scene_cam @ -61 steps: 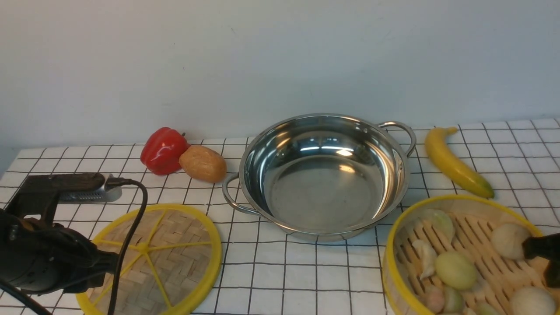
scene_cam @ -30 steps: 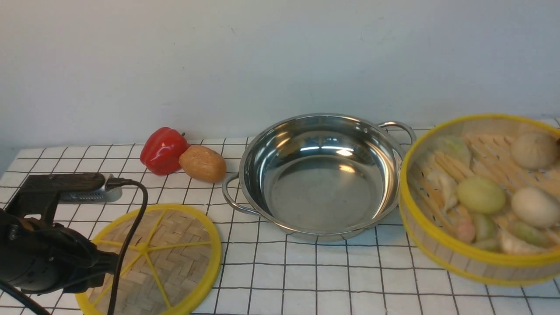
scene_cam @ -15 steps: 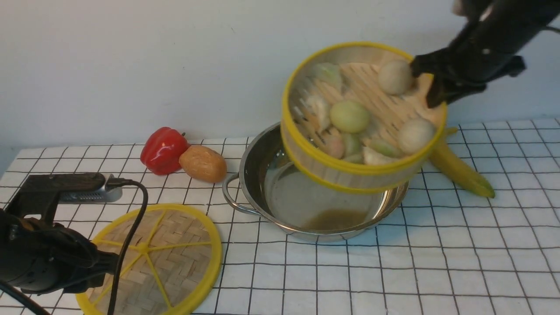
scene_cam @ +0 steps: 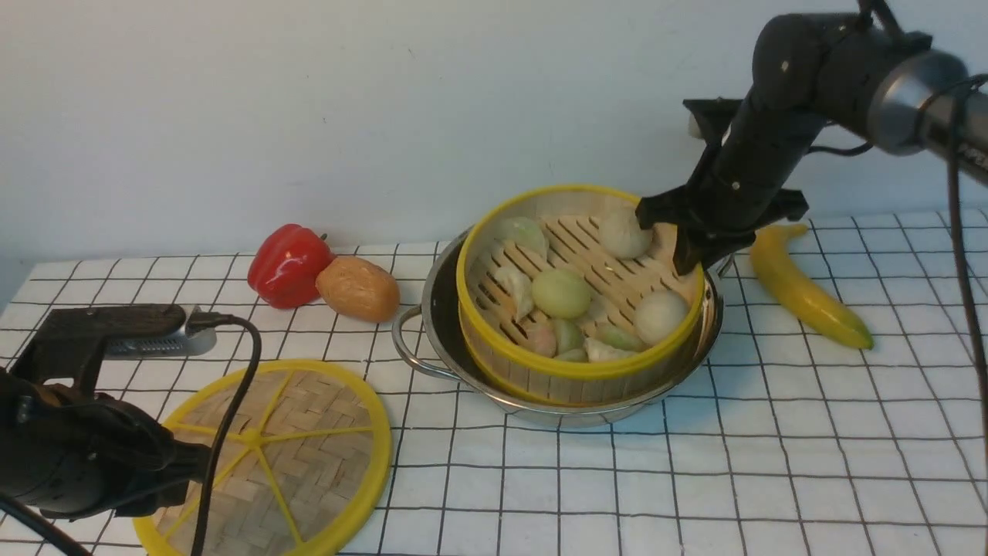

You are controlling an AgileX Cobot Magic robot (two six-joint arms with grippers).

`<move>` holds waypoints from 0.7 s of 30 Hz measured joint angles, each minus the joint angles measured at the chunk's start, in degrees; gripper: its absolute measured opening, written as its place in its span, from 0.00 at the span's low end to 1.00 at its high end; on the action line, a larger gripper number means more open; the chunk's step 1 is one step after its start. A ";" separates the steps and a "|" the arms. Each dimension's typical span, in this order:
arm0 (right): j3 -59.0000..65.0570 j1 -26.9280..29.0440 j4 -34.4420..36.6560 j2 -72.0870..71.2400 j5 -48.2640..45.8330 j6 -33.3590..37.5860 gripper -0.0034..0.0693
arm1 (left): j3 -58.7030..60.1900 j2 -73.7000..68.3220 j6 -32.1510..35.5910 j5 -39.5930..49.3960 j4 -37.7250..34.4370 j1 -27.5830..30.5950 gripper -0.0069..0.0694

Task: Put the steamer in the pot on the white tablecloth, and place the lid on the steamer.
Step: 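Place the bamboo steamer basket of food into the steel pot with the right gripper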

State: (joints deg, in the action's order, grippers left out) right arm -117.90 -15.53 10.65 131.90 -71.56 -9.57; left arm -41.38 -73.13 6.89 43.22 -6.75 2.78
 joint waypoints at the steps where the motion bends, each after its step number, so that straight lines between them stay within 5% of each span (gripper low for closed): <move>1: -0.02 0.00 0.22 0.38 0.06 0.00 0.16 | 0.00 0.00 0.00 0.00 -0.05 0.00 0.41; 14: -0.40 -0.05 1.74 2.49 0.88 -0.43 0.17 | 0.00 0.00 0.00 -0.98 -0.11 0.00 0.41; 21: -0.51 -0.05 2.34 2.49 0.99 -0.43 0.35 | 0.00 0.00 0.02 -2.24 -0.11 0.00 0.41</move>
State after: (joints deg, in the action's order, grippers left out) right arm -118.42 -15.58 13.00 134.39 -70.57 -10.00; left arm -41.38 -73.13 6.91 40.98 -6.86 2.78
